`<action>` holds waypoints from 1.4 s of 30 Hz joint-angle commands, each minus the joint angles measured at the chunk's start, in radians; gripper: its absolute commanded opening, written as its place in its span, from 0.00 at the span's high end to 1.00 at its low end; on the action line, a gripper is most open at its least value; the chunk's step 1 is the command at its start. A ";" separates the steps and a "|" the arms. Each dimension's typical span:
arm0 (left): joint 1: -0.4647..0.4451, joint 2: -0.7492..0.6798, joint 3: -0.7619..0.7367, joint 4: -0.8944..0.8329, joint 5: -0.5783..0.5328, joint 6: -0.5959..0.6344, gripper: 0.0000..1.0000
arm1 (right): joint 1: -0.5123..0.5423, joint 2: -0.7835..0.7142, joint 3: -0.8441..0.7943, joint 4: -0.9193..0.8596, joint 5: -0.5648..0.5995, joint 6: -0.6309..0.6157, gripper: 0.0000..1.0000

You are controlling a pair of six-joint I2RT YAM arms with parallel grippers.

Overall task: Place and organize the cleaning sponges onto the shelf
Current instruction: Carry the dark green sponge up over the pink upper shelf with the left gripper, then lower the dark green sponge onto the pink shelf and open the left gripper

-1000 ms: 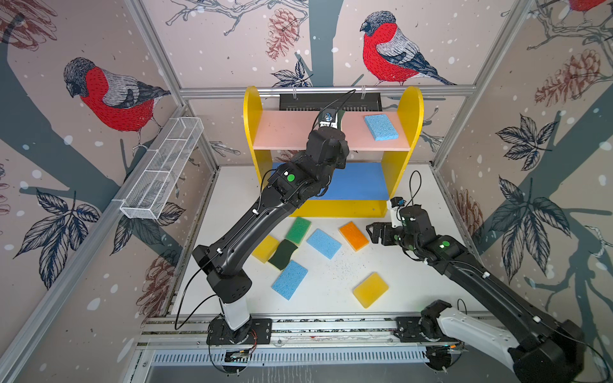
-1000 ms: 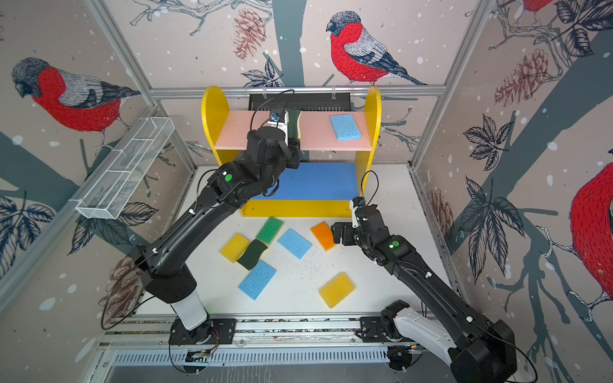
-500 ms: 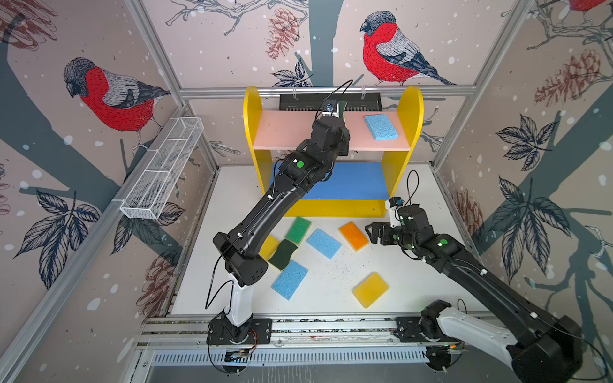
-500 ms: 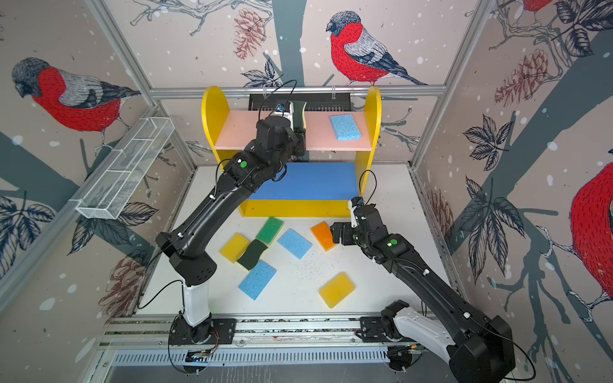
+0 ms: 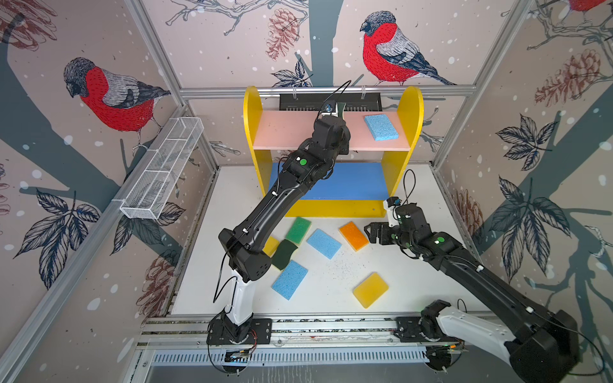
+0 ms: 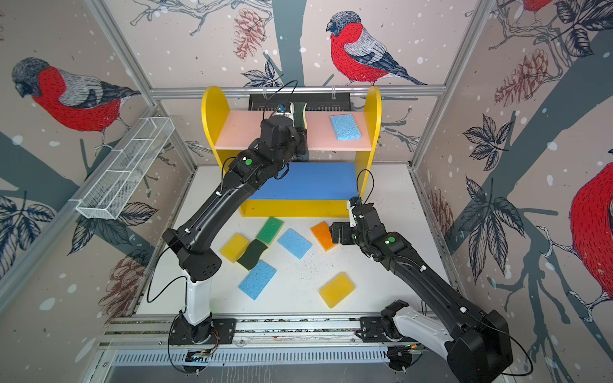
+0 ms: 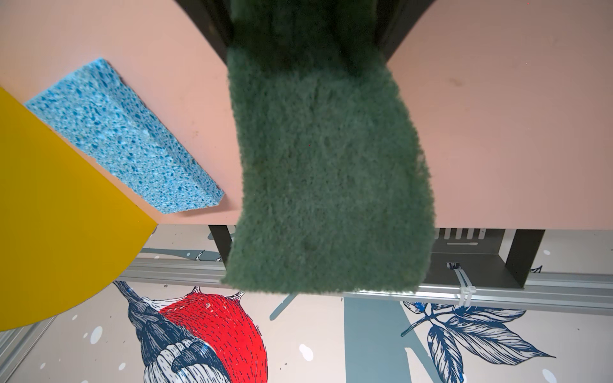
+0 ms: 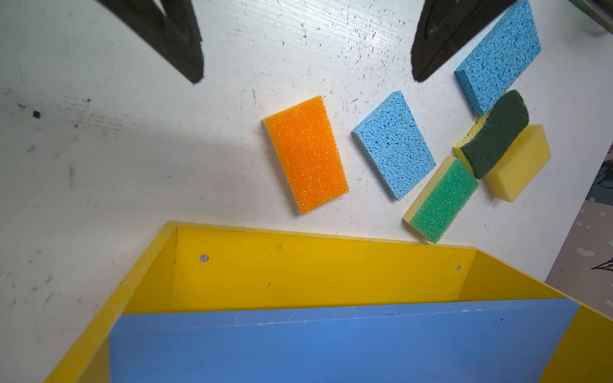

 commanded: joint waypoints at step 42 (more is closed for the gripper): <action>0.040 -0.031 -0.049 0.023 0.166 -0.142 0.22 | 0.001 -0.004 0.000 0.008 -0.031 0.014 0.03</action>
